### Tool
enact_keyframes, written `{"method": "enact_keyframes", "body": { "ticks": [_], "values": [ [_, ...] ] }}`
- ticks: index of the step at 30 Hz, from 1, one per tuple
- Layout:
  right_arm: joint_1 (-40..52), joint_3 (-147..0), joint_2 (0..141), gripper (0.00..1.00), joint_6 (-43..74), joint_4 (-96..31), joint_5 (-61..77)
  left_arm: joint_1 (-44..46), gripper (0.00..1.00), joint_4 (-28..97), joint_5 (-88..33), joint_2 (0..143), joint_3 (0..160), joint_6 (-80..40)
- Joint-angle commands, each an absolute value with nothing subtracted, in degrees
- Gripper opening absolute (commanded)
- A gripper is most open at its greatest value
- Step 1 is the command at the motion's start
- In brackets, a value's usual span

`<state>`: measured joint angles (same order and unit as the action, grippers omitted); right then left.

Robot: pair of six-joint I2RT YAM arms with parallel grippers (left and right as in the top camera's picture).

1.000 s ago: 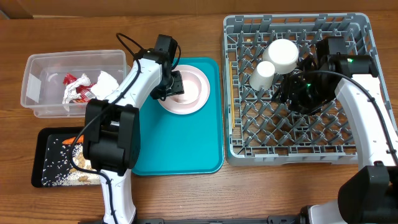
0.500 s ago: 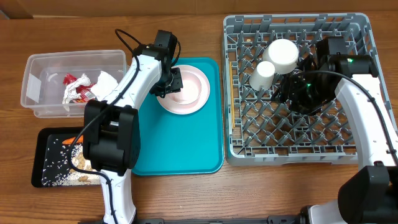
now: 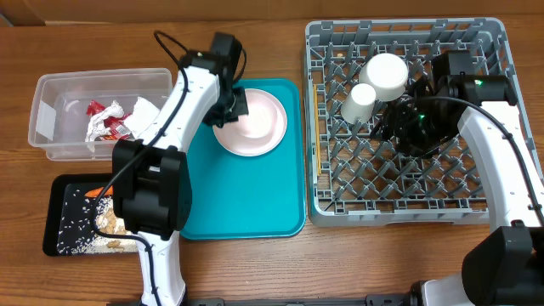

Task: Sort waste into correct bins and load items into the dishwasher
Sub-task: 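Lift the pink bowl and carry it right toward the dish rack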

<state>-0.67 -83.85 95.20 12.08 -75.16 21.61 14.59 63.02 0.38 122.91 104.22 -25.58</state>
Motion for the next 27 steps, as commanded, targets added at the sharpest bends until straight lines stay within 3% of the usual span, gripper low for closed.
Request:
{"method": "enact_keyframes", "body": {
  "ticks": [1,4,5,11,19,27],
  "values": [
    [-0.67,-83.94,95.22,0.77,12.05,-75.37,21.56,14.59,0.04,66.74,2.24,118.56,112.73,-25.74],
    [-0.67,-83.94,95.22,0.86,12.08,-75.35,21.56,14.72,0.04,70.11,-0.47,116.60,116.51,-25.67],
    [-0.67,-83.94,95.22,0.99,12.05,-75.50,21.56,14.83,0.04,71.31,-1.89,116.07,117.45,-25.41],
    [-0.64,-83.96,95.22,0.98,12.01,-75.81,30.41,17.39,0.04,77.43,-6.07,114.69,118.34,-24.18],
    [4.19,-83.99,95.20,0.72,12.01,-74.74,36.34,23.51,0.04,78.56,-6.90,114.72,118.24,-22.65],
    [10.35,-83.99,95.20,0.45,12.25,-64.27,34.46,26.37,0.04,78.22,-7.09,114.72,118.24,-22.70]
  ]
}}
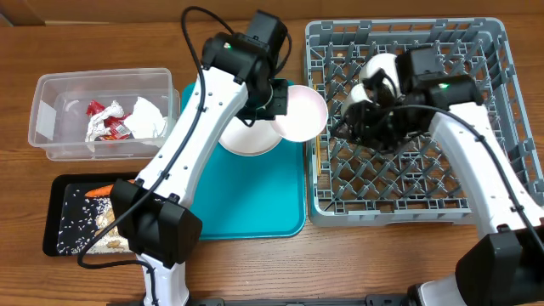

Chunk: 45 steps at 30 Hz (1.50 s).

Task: Sort waste into correct bins and load items into the dishwasher
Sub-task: 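Lift the pink bowl and carry it right toward the dish rack, then grasp the pink bowl rim with the right gripper, taking it from left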

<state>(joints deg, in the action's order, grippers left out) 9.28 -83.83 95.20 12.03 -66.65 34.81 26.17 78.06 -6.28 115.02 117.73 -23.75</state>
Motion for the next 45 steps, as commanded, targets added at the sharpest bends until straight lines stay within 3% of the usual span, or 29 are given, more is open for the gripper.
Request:
{"method": "enact_keyframes", "body": {
  "ticks": [1,7,30,36,43,45],
  "values": [
    [10.70,-83.99,95.20,0.43,12.51,-63.07,33.50,26.50,0.04,78.54,-7.11,114.72,118.24,-22.70],
    [12.67,-83.99,95.20,0.40,14.00,-57.80,25.56,26.94,0.04,80.82,-7.09,114.72,118.24,-22.26],
    [17.63,-83.99,95.22,0.46,17.08,-52.88,25.74,27.05,0.04,80.34,-0.45,115.02,115.70,-22.31],
    [17.63,-83.94,95.26,0.37,17.61,-53.41,25.43,27.05,0.04,79.61,-3.22,115.02,115.68,-22.31],
    [17.63,-81.84,95.26,0.36,17.65,-53.58,24.45,27.05,0.04,79.24,-7.55,115.02,115.68,-22.00],
    [17.63,-81.67,95.26,0.30,17.63,-53.67,24.45,27.05,0.04,79.24,-7.55,115.02,115.68,-22.00]
  ]
}}
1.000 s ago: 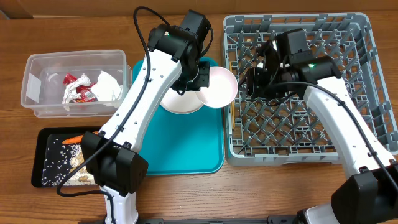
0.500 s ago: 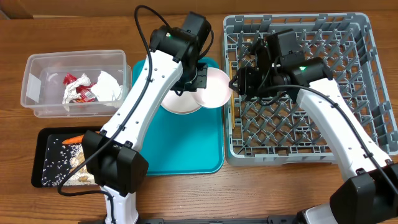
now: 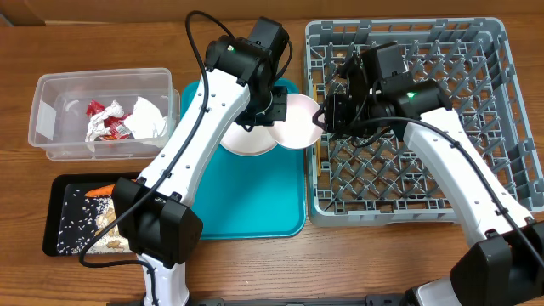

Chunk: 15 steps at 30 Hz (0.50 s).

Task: Sort waste into correct bins and load items into the dishwasher
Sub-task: 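Grasp the pink bowl rim with the right gripper, taking it from left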

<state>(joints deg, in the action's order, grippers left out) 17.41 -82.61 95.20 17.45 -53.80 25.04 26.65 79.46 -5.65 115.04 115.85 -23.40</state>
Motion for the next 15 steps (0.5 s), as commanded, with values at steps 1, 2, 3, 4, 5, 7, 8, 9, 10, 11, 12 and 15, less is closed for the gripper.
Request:
{"method": "enact_keyframes", "body": {
  "ticks": [1,2,3,4,5,7,8,9,10,11,12,15],
  "values": [
    [17.63,-81.67,95.26,0.26,17.65,-53.76,24.45,27.05,0.04,79.24,-7.55,115.02,115.68,-22.00],
    [17.63,-81.67,95.26,0.20,17.65,-53.74,24.45,27.05,0.04,79.26,-7.55,115.02,115.68,-21.89],
    [17.63,-81.69,95.26,0.13,17.65,-53.69,24.45,27.05,0.04,79.26,-7.53,115.02,115.68,-21.82],
    [17.63,-81.69,95.26,0.07,17.65,-53.65,24.45,27.05,0.03,79.29,-7.51,115.02,115.66,-21.82],
    [17.63,-81.69,95.26,0.06,17.65,-53.65,24.45,27.05,0.04,79.29,-7.51,115.02,115.66,-21.82],
    [17.63,-81.69,95.26,0.06,17.65,-53.65,24.45,27.05,0.04,79.26,-7.51,115.02,115.66,-21.82],
    [17.63,-81.69,95.26,0.06,17.65,-53.65,24.45,27.05,0.04,79.26,-7.53,115.02,115.66,-21.85],
    [17.63,-81.69,95.26,0.06,17.65,-53.89,24.45,27.05,0.05,79.29,-7.53,115.02,115.66,-21.85],
    [17.63,-81.69,95.26,0.06,17.65,-54.43,24.47,27.05,0.09,79.31,-7.53,115.02,115.66,-21.85],
    [17.63,-81.69,95.26,0.05,17.65,-54.76,24.47,27.05,0.14,79.31,-7.57,115.02,115.66,-21.85],
    [17.61,-81.69,95.26,0.04,17.65,-54.70,24.47,27.05,0.21,79.31,-7.60,115.02,115.66,-21.85],
    [17.56,-81.69,95.26,0.04,17.63,-54.04,24.43,26.87,0.30,79.09,-8.97,114.98,115.68,-21.15]
  ]
}}
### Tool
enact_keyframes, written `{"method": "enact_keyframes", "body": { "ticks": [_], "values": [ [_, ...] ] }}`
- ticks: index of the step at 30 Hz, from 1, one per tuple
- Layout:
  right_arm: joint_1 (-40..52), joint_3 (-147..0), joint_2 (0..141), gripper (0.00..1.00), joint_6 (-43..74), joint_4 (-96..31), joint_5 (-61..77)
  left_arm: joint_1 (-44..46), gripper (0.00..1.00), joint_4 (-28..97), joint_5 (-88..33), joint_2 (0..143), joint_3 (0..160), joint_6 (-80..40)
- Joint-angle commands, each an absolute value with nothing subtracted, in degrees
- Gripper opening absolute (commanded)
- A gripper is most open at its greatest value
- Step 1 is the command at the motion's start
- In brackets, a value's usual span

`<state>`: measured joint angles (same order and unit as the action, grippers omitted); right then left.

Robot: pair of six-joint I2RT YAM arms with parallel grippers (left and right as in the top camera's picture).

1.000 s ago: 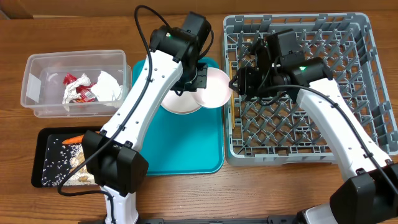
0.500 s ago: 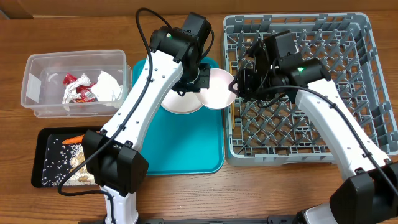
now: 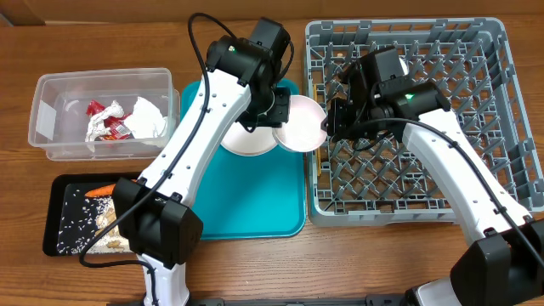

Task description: Sort waste into correct bins and load items into the dishwasher

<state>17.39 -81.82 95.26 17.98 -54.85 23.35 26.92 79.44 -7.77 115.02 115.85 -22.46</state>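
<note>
In the overhead view my left gripper (image 3: 277, 109) is shut on the rim of a white plate (image 3: 301, 134), holding it tilted over the right edge of the teal tray (image 3: 246, 200). A second white plate (image 3: 243, 143) lies on the tray beneath the left arm. My right gripper (image 3: 331, 121) is at the held plate's right rim, over the left edge of the grey dish rack (image 3: 408, 191). Its fingers are dark and hidden against the rack, so whether it grips the plate does not show. The right arm covers the rack's back left part.
A clear plastic bin (image 3: 51, 119) with red wrappers and crumpled tissue stands at the left. In front of it a black tray (image 3: 64, 223) holds rice, a carrot piece and other food scraps. Both arms cross above the tray and rack's near edges.
The held plate has shifted slightly to the right and toward the front, closer to the right gripper. Both arms otherwise stand almost as before.
My left gripper was at the stacked white plates on the teal tray while the right gripper was in the rack by two white cups. Then the left held one plate lifted toward the rack and the right had come left. Now both meet at the plate.
</note>
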Motion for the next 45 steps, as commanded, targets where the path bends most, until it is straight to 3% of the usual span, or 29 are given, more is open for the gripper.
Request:
{"method": "enact_keyframes", "body": {
  "ticks": [1,7,11,13,16,18,22,31,36,45],
  "values": [
    [17.47,-81.69,95.26,0.04,17.63,-53.49,24.43,26.48,0.34,78.17,-13.10,114.80,115.83,-17.65],
    [15.44,-82.21,95.24,0.04,17.65,-52.77,24.45,23.18,0.41,74.24,-35.31,113.40,117.51,-6.09],
    [11.92,-83.92,95.04,0.04,17.61,-53.52,24.38,18.76,0.48,75.22,-39.03,112.90,119.85,-5.56],
    [9.45,-85.21,94.45,0.04,17.63,-53.91,23.00,16.38,0.67,76.38,-39.03,112.81,120.14,-5.58],
    [6.04,-87.85,93.06,0.04,17.63,-55.33,15.64,13.02,0.83,78.98,-38.76,112.86,120.11,-5.56],
    [4.40,-89.71,92.05,0.04,17.61,-56.55,9.13,11.42,1.00,80.23,-38.22,112.86,120.11,-5.54],
    [2.50,-93.19,89.56,0.04,17.65,-59.57,-9.21,9.52,1.00,81.30,-35.70,112.86,120.11,-5.56],
    [2.50,-93.67,86.26,0.04,16.84,-65.80,-64.99,9.56,1.00,81.82,-28.84,112.86,120.11,-5.54],
    [2.50,-93.65,86.28,0.04,9.30,-67.42,-68.05,9.56,1.00,81.73,-27.86,112.86,120.11,-5.56],
    [2.83,-91.18,87.13,0.04,9.17,-64.51,-67.92,9.56,1.00,81.41,-27.88,112.86,120.11,-5.56]
  ]
}}
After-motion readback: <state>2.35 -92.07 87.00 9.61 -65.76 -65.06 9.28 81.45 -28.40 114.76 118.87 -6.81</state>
